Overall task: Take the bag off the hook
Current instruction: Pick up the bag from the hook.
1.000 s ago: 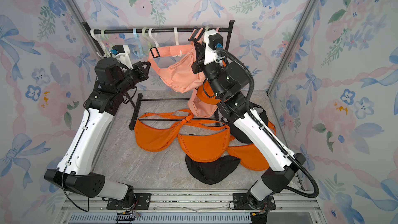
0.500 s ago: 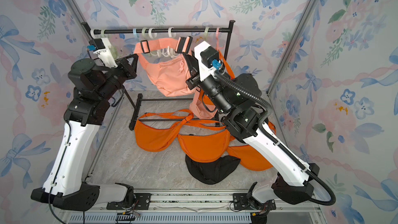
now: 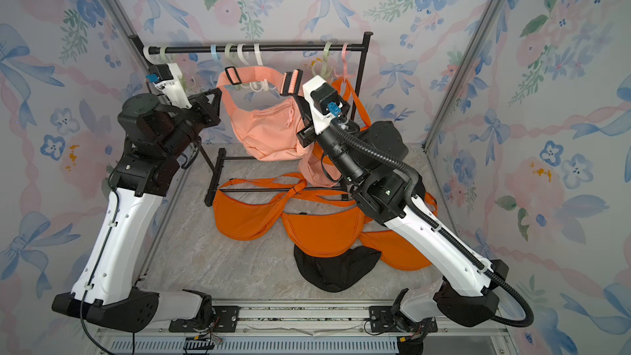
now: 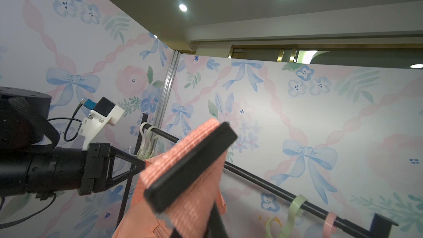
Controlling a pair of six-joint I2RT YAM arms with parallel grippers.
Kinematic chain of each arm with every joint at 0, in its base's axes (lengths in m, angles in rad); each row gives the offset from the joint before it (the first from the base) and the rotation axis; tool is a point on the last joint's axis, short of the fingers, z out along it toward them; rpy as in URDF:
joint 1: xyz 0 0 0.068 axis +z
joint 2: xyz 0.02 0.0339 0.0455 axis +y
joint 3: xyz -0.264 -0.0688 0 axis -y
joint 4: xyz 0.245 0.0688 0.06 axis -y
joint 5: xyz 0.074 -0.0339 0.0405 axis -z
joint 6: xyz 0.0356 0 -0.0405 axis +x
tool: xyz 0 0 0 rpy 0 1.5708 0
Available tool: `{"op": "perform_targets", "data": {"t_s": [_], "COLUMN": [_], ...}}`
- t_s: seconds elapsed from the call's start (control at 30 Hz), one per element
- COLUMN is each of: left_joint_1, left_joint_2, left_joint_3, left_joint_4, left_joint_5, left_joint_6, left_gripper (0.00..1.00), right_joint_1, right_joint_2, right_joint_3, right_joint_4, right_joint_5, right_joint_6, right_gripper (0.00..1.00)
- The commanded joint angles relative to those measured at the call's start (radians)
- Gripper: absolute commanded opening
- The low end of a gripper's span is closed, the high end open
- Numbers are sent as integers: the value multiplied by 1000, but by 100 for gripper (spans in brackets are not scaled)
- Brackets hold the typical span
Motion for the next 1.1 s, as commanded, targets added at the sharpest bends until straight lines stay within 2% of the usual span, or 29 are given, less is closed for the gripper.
{"op": "perform_targets", "data": {"t_s": [0.0, 0.3, 0.43, 0.53, 0.67, 0.77, 0.93, 1.07], "left_joint_1": [-6, -6, -6, -5, -4, -5, -5, -6], "left_joint_2": [32, 212, 244, 236, 182, 89, -152, -374], "left_joint_3": [104, 334, 440, 484, 474, 374, 38, -249], "left_joint_4": [22, 22, 22, 22, 22, 28, 83, 80], "left_joint_5": [38, 38, 43, 33, 32, 11, -52, -143], "left_joint_6": [25, 28, 40, 53, 78, 86, 96, 90], "left_gripper": [8, 7, 7, 7, 8, 7, 8, 9], "right_joint_1": [-44, -107, -102, -85, -52, -15, 87, 161], "right_joint_2": [62, 387, 508, 516, 414, 269, -25, -241], "right_joint_3": [129, 625, 911, 968, 863, 639, 166, -215], "right_joint_4": [-14, -95, -211, -209, -199, -143, 17, 125], "right_joint_5": [-7, 3, -36, -39, -61, -70, -6, 64], "right_joint_6": [49, 19, 9, -22, -59, -85, -119, -38], "right_gripper": [0, 0, 0, 0, 0, 0, 0, 0]}}
